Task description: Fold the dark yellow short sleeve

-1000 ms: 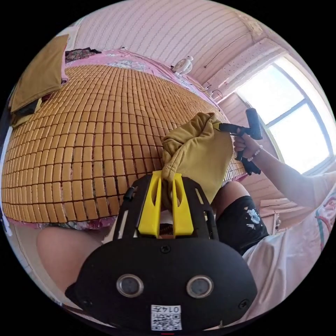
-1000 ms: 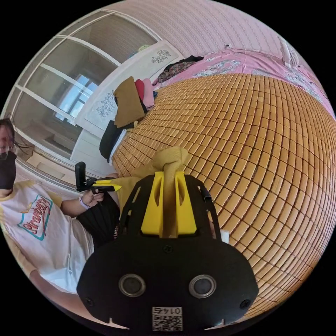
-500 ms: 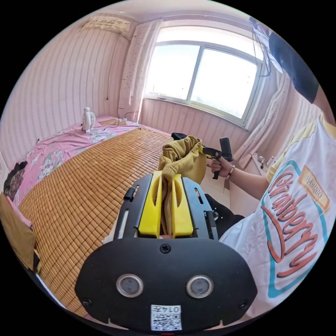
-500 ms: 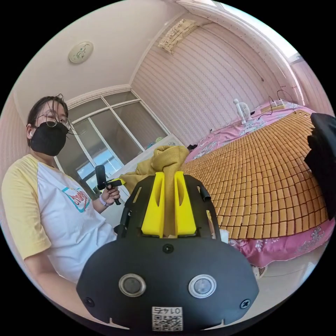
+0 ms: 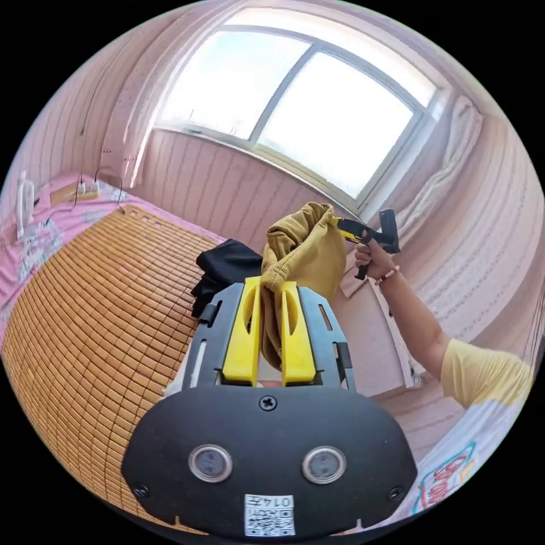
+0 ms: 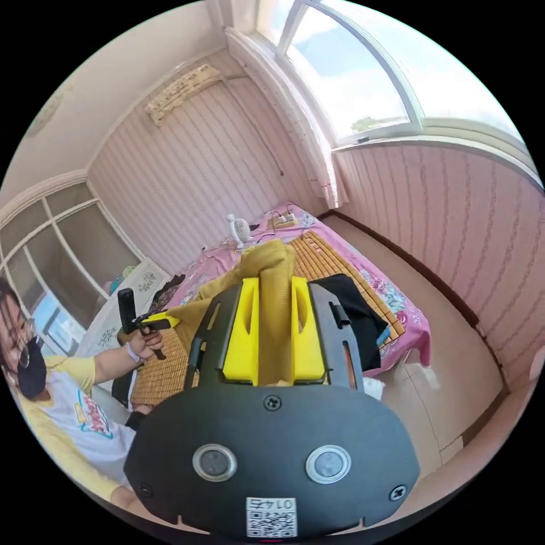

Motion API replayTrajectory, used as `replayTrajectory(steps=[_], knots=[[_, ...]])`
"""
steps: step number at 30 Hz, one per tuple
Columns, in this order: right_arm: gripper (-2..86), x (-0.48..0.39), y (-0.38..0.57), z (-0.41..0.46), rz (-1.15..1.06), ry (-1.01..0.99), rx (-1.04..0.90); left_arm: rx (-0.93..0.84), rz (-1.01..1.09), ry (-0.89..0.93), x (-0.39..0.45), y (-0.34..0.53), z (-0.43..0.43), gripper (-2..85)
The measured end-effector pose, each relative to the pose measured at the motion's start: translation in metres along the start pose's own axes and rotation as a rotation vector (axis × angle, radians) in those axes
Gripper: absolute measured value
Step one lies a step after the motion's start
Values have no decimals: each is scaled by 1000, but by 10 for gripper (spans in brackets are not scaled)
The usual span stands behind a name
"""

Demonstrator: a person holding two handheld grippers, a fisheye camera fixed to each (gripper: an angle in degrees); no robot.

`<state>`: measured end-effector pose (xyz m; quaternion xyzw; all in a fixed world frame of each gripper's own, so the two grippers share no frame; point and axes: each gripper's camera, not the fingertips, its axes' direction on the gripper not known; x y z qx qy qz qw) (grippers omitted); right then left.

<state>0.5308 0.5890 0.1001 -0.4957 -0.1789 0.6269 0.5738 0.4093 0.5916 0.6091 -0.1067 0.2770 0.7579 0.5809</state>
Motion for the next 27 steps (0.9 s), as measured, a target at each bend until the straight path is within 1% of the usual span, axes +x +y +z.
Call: replayTrajectory(steps=[1, 2, 3, 4, 5, 7, 9, 12, 15, 17, 18, 20, 21, 23, 24, 26, 27], knots=[[116, 20, -12, 19, 90, 113, -25, -59, -117, 27, -26, -11, 30, 44], [116, 28, -13, 28, 134, 170, -28, -141, -170, 77, -48, -16, 58, 36], [116, 40, -7, 45, 195, 243, -19, -183, -191, 74, -56, -15, 69, 24], [109, 46, 7, 62, 213, 241, -14, -221, -244, 27, -70, -7, 82, 2], [106, 48, 15, 71, 208, 223, -20, -214, -276, 0, -78, 7, 85, -3], [101, 55, 50, 111, 199, 195, -140, -210, -305, -32, -90, 28, 79, -7], [98, 53, 71, 129, 159, 225, -178, -211, -312, -70, -97, 50, 61, -9], [98, 31, 93, 122, 96, 253, -75, -194, -303, -116, -97, 96, 15, -10], [96, -12, 122, 106, -3, 259, 10, -156, -319, -154, -81, 161, -45, -10], [90, -42, 150, 98, -50, 235, 37, -97, -369, -213, -57, 223, -98, -10], [86, -64, 171, 98, -82, 218, 30, -80, -395, -227, -50, 239, -112, -10], [82, -97, 202, 103, -123, 218, -15, 30, -462, -268, -16, 296, -167, -10], [81, -118, 221, 109, -135, 217, -47, 63, -467, -288, -6, 309, -181, -10], [79, -147, 245, 121, -131, 173, -87, 160, -470, -418, 34, 353, -235, -10], [78, -168, 257, 131, -132, 112, -120, 177, -472, -453, 42, 362, -247, -10], [77, -205, 268, 149, -168, 13, -164, 257, -491, -590, 72, 403, -291, -10], [77, -234, 274, 162, -218, -40, -184, 281, -496, -621, 79, 414, -301, -10]])
